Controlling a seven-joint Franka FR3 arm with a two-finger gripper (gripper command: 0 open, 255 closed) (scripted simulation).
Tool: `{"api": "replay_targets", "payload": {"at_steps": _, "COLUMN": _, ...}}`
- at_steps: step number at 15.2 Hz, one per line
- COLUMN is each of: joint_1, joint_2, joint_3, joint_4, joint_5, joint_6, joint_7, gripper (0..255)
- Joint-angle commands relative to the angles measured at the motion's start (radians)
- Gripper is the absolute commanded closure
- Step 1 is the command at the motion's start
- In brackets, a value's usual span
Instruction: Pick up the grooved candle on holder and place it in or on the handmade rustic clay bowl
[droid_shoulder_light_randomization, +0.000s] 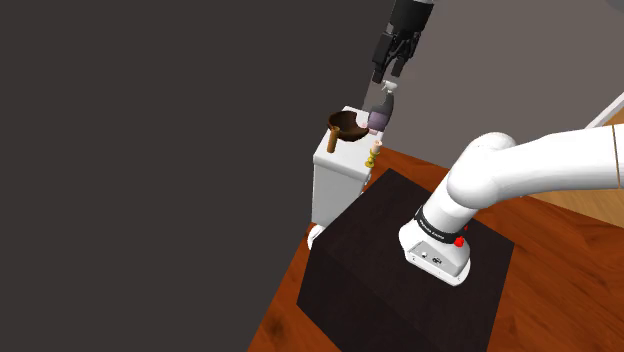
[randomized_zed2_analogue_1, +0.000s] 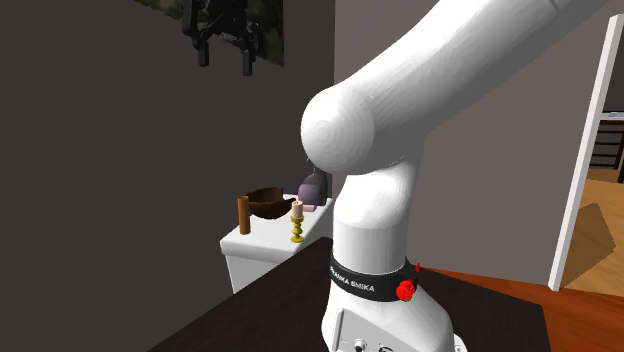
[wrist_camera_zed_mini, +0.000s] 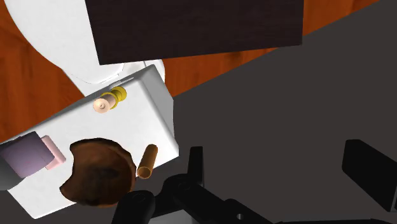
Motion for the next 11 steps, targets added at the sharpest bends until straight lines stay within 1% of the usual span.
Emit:
{"api": "replay_targets", "payload": {"at_steps": 1, "joint_1": 0.000, "joint_2": 0.000, "joint_3": 0.000, "joint_4": 0.000, "joint_5": 0.000, "joint_6": 0.000, "joint_7": 0.000, "gripper": 0}}
{"api": "replay_targets", "payload": {"at_steps": 6, "joint_1": -0.035, "joint_2": -0.007, "joint_3": -0.058, "joint_4": -0.140, "joint_5": -0.049, "joint_6": 0.134, "joint_7": -0.056, "gripper": 0}}
{"api": "replay_targets", "payload": {"at_steps": 11, "joint_1": -0.078, "joint_2": 0.023, "joint_3": -0.123, "joint_4": -0.256, "joint_5": -0.103, "joint_6": 0.282, "joint_7": -0.111, "gripper": 0}}
